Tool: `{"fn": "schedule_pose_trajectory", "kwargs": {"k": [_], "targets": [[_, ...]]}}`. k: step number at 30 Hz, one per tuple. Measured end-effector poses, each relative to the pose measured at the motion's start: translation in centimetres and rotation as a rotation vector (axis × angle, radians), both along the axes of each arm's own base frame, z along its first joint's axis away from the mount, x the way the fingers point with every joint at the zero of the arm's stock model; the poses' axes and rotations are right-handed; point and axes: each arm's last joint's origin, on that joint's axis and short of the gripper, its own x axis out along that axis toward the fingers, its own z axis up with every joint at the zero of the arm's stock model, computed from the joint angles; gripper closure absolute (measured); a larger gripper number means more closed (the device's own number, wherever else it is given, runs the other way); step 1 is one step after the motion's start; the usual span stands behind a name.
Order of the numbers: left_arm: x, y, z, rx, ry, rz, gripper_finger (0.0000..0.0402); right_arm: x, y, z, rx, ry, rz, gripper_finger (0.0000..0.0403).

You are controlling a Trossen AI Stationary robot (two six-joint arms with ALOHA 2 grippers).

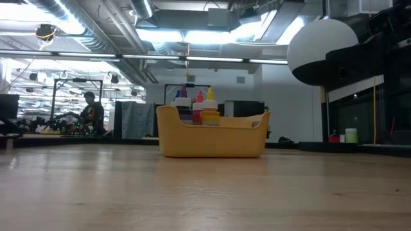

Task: Pick & Place food coloring
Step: Put the pink food coloring bottle into the yellow bin

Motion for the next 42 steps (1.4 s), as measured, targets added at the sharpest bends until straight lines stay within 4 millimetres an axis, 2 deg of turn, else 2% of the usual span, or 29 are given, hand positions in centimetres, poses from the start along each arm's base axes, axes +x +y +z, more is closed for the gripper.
{"fn": "schedule_pose_trajectory", "kwargs": {"k": [7, 13, 22, 27, 32, 38, 42], "targets": [[-1.3, -0.6, -1.8, 0.026, 0.03, -0.054, 0.018, 0.0, 0.0, 0.0, 0.0, 0.0, -0.001, 0.0359], [-1.4, -0.7, -3.8, 0.048, 0.009, -0.103, 0.0159, 0.0, 0.0, 0.0, 0.0, 0.001, -0.001, 0.0359], [-1.5, -0.3, -7.1, 0.024, -0.057, -0.143, 0.0157, 0.0, 0.0, 0.0, 0.0, 0.001, -0.001, 0.0359], [-1.4, 0.3, -8.1, 0.037, -0.054, -0.129, 0.0157, 0.0, 0.0, 0.0, 0.0, 0.0, -0.001, 0.0359], [-0.9, 0.8, -8.7, 0.014, -0.08, -0.104, 0.018, 0.0, 0.0, 0.0, 0.0, 0.0, -0.001, 0.0359], [0.3, 1.5, -8.5, 0.021, -0.131, -0.034, 0.026, 0.0, 0.0, 0.0, 0.0, 0.0, -0.001, 0.0359], [1.3, 2.4, -8.4, 0.022, -0.133, 0.028, 0.0264, 0.0, 0.0, 0.0, 0.0, 0.0, -0.001, 0.0359]]}}
